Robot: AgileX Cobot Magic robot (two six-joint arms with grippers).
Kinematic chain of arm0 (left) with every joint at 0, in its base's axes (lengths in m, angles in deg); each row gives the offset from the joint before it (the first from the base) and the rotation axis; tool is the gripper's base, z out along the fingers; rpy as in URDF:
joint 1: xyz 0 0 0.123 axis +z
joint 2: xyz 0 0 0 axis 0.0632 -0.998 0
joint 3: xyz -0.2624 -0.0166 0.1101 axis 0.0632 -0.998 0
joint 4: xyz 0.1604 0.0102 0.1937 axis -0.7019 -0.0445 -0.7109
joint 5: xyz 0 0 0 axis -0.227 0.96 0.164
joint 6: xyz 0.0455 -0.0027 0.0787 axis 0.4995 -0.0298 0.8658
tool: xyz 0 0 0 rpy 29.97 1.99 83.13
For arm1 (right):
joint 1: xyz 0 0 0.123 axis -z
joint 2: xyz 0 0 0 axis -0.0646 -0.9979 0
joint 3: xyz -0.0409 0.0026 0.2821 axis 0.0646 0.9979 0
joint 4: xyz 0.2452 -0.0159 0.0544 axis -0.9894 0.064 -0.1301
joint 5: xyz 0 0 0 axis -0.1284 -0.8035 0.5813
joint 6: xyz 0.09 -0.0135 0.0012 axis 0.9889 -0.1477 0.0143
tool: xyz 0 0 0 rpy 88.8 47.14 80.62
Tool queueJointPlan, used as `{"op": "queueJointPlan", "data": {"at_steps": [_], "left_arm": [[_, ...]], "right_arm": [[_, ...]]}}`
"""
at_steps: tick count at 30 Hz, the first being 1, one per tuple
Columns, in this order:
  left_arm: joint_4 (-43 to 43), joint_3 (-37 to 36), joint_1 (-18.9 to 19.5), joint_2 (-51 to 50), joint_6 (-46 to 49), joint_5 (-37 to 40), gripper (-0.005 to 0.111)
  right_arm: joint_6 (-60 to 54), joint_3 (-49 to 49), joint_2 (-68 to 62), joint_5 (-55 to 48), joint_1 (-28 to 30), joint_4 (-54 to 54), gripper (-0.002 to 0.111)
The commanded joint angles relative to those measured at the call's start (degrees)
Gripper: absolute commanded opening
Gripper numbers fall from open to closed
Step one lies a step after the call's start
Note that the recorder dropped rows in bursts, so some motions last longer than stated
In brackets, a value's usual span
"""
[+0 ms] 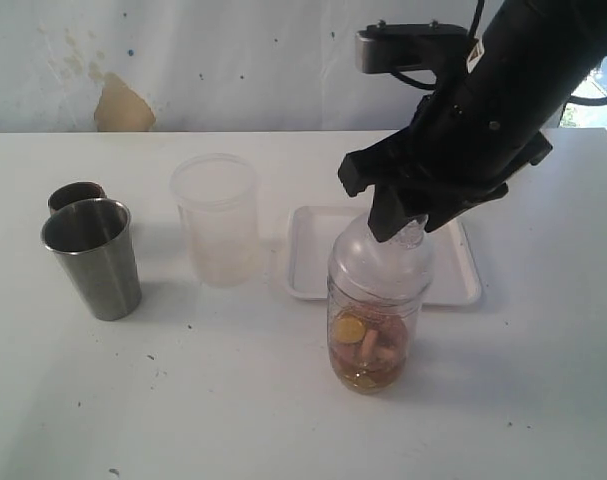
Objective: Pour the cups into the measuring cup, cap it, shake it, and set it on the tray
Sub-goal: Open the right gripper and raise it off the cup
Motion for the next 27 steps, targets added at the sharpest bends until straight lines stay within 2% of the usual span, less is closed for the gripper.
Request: {"op": "queueJointPlan", "data": {"at_steps": [1,3,4,16,18,19,21,22,27], "left_arm": [[0.5,-0.3,-0.1,0.3,0.1,-0.7,0.0],[0.5,-0.3,-0.1,0.3,0.1,-0.7,0.0],[0.5,-0.3,-0.1,0.3,0.1,-0.7,0.0],[0.5,-0.3,-0.1,0.3,0.1,-0.7,0.0],[0.5,-0.3,-0.1,0.3,0.1,-0.7,0.0],[0.5,-0.3,-0.1,0.3,0.1,-0.7,0.0],[0.5,-0.3,-0.1,0.3,0.1,-0.7,0.0],[0.5,-0.3,-0.1,0.3,0.1,-0.7,0.0],[0.5,-0.3,-0.1,0.3,0.1,-0.7,0.0]], "right_arm": [[-1.0,0.8,-1.3,-0.1,0.0,-0.2,0.049],[-1.0,0.8,-1.2,-0.1,0.0,-0.2,0.058],[-1.0,0.8,-1.2,-0.2,0.0,-0.2,0.058],[-2.2,-4.2,3.9,0.1,0.0,0.8,0.056],[-2.2,-4.6,4.5,-0.1,0.0,0.9,0.048],[-2.2,-4.6,5.1,-0.1,0.0,0.9,0.037],[-3.4,-4.6,6.1,-0.2,0.0,0.9,0.006],[-4.2,-4.6,6.2,0.3,0.0,0.9,0.0],[-4.8,-3.6,6.0,3.2,0.0,0.1,0.0]]}}
